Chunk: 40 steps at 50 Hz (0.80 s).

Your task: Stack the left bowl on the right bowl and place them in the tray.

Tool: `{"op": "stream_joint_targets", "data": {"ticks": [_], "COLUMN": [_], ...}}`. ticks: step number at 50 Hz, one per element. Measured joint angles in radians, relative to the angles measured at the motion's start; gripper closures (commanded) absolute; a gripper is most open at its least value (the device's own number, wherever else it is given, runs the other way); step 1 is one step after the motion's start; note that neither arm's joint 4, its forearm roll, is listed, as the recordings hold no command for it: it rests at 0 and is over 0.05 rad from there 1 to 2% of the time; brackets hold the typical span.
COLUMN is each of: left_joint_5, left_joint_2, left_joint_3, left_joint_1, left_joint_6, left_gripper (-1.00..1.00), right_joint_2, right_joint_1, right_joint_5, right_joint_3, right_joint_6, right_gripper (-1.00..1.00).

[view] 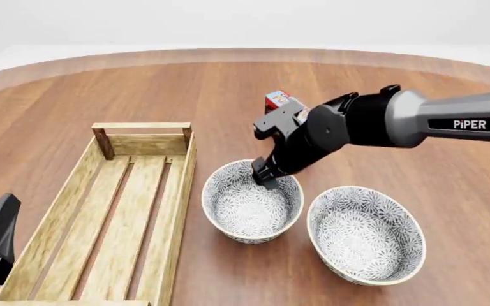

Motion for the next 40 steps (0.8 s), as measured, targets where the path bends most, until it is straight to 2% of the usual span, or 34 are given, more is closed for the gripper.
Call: {"op": "stream_joint_targets", "data": {"ticks": [31,32,40], "left_joint_5": [0.000,0.000,0.000], "left_joint_2": [0.000,0.000,0.000], "left_joint_3": [0.000,0.000,0.000], "left_joint_1": [0.000,0.000,0.000], "left_joint_6": [0.000,0.000,0.000], "left_gripper": [-1.00,-1.00,-1.00], "right_joint_2": [0.037,0.038,0.023], "right_joint_1": [0.013,0.014,0.012], "right_joint_5": [-0.052,-0.052,-0.044], "right_joint_3": [0.040,0.041,0.038], "right_joint_6": [0.030,0.030,0.019], "right_gripper": [-1.00,1.00,1.00]}}
